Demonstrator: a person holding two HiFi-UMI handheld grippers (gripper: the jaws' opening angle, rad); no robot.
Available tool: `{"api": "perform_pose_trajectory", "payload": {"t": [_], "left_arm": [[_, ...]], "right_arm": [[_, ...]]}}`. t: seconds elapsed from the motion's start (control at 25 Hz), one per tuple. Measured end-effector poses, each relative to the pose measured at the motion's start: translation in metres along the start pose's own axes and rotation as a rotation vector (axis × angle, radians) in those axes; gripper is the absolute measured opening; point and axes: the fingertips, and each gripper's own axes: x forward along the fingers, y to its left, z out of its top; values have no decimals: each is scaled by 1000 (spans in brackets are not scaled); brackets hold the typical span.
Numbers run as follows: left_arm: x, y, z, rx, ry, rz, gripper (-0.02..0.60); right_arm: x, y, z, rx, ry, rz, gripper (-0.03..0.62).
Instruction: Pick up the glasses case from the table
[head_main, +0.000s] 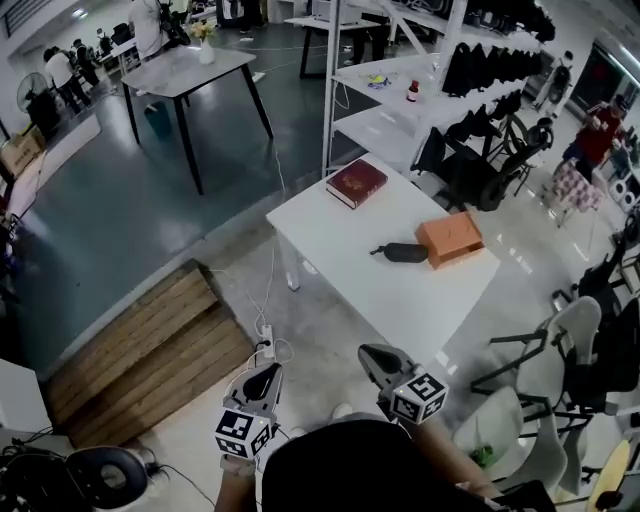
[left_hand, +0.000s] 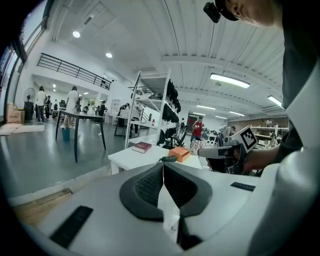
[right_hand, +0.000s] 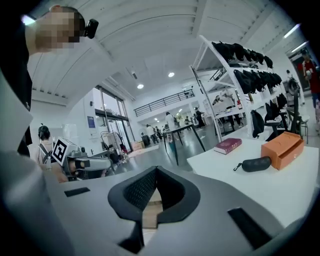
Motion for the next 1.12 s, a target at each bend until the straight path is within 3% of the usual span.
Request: {"api": "perform_pose_trajectory", "payload": {"t": [0.32, 0.52, 0.8, 1.12], "left_arm": [[54, -32, 1, 18, 57, -26, 20], [80, -32, 6, 38, 91, -51, 20], [120, 12, 20, 28, 102, -96, 20], [155, 106, 53, 33, 82, -166, 20]], "right_arm": [[-13, -41, 11, 26, -21, 25, 28], [-5, -61, 16, 47, -27, 7, 28], [36, -94, 24, 83, -4, -58, 28], [119, -104, 60, 67, -8, -136, 28]]}}
